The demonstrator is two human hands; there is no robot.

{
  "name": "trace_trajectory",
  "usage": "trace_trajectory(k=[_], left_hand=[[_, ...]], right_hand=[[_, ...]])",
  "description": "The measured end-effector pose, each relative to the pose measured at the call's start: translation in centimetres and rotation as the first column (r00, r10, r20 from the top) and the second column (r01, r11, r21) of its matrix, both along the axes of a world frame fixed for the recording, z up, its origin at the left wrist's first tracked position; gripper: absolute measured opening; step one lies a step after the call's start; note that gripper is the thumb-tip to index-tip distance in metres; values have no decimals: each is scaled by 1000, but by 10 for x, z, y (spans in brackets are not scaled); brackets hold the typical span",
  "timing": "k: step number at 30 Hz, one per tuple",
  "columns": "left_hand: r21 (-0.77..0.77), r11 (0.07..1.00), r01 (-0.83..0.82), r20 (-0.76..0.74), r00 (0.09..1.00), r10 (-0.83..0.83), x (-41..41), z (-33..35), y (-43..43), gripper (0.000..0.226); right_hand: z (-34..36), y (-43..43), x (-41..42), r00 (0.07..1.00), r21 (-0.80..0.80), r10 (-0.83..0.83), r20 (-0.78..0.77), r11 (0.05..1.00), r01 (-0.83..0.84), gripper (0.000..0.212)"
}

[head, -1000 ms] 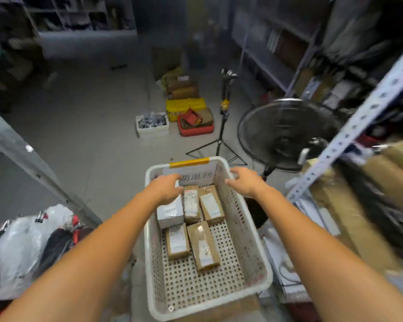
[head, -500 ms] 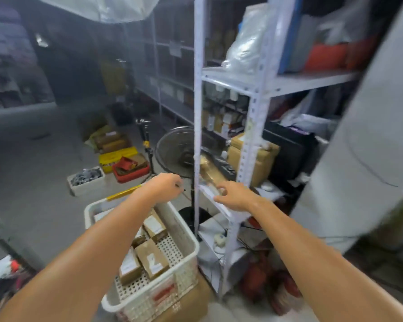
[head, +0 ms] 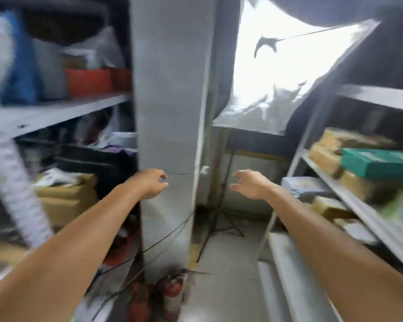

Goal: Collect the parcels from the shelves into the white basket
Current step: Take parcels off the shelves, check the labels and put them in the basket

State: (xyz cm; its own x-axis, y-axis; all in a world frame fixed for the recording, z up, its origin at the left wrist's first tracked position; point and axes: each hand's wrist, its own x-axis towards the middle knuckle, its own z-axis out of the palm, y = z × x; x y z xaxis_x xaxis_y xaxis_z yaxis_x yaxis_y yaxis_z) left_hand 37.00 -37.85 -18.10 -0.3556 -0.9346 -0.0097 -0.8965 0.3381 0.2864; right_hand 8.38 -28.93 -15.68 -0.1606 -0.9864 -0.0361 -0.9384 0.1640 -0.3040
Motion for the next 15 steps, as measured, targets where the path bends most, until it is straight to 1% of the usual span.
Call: trace_trajectory(k=[3, 6, 10, 15], left_hand=[[-26, 982, 188, -20, 982, -188, -75, 10, -33, 41], [-56, 934, 353, -51, 933, -355, -138, 18, -49, 38], [-36, 859, 511, -121, 851, -512, -214, 21, -48, 35], [-98, 743, 663, -121, 733, -670, -310, 17, -15, 35]], right_hand=[[16, 25, -56, 975, -23, -218, 43, 976, 219, 48], [26, 55, -96, 918, -49, -391, 67, 918, 395, 51], [27, 103, -137, 803, -71, -581, 132, 802, 593, 48], [15, 161, -182, 645, -81, -743, 179, 642, 763, 49]])
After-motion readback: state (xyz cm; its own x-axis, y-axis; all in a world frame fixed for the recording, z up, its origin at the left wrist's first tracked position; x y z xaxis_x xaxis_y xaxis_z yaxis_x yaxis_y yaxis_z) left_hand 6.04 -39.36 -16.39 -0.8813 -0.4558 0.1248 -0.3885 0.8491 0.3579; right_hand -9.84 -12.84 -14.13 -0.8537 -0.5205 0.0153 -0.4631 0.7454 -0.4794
